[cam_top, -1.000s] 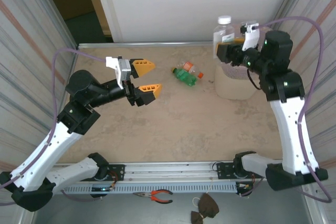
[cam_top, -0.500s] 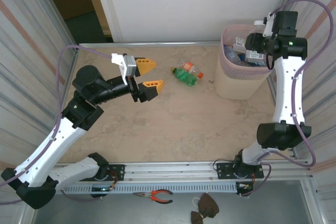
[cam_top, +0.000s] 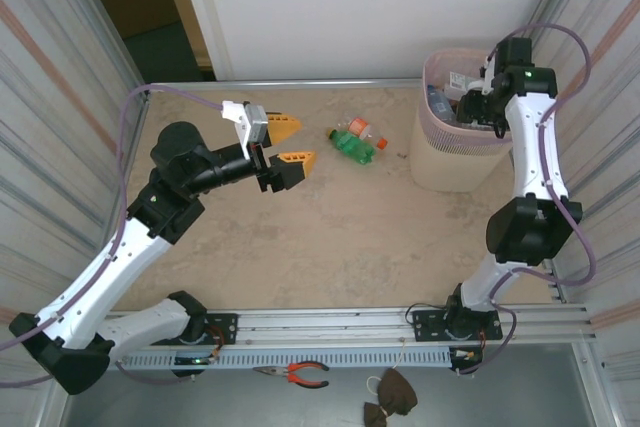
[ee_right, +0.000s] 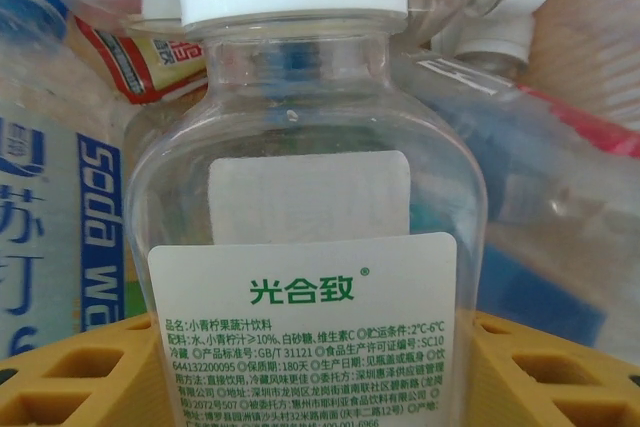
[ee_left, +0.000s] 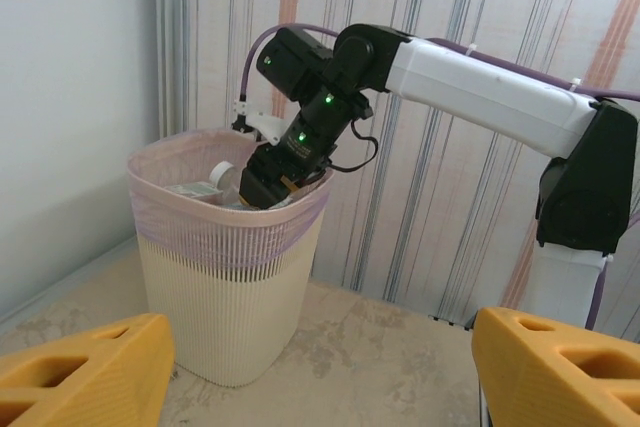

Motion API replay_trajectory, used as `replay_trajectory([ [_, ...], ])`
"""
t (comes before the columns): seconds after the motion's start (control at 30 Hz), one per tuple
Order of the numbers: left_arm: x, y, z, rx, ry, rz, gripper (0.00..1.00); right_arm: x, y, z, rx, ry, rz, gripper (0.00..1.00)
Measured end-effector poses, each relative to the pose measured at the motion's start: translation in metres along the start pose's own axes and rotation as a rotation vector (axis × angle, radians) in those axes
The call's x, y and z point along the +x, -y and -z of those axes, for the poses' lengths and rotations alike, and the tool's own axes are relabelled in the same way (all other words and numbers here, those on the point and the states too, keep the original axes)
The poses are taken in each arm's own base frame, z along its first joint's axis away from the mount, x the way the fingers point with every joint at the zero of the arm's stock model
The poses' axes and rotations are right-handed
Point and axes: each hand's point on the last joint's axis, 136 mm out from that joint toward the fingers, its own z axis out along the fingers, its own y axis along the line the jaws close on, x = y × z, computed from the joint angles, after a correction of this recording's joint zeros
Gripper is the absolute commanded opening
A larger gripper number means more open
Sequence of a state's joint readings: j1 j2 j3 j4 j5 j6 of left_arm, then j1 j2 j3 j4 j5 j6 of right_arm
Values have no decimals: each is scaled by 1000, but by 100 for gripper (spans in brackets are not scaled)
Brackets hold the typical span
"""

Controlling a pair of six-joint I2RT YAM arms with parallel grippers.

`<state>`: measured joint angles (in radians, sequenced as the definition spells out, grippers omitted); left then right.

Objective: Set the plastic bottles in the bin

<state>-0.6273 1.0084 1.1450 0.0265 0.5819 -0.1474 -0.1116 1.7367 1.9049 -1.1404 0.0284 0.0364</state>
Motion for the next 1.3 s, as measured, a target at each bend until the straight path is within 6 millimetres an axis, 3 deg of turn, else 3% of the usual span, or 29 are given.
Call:
replay_trajectory([
  [0.27, 2, -4, 1, -13, -3, 10, 78, 3, -5, -14, -24, -26, 3, 58],
  [0.57, 1, -4, 3, -14, 1, 13, 78, 3, -3, -14, -17, -46, -9, 82],
  [0.83, 0, -8, 4, -38, 3, 14, 78, -13, -5, 14, 4, 13, 6, 84],
  [1.1, 9, -20, 6, -107, -29, 40, 78, -29, -35, 65, -17, 142, 75, 82],
  [1.3, 19, -34, 10, -174, -64, 69, 78, -29, -99, 87, -122, 218, 224, 79],
])
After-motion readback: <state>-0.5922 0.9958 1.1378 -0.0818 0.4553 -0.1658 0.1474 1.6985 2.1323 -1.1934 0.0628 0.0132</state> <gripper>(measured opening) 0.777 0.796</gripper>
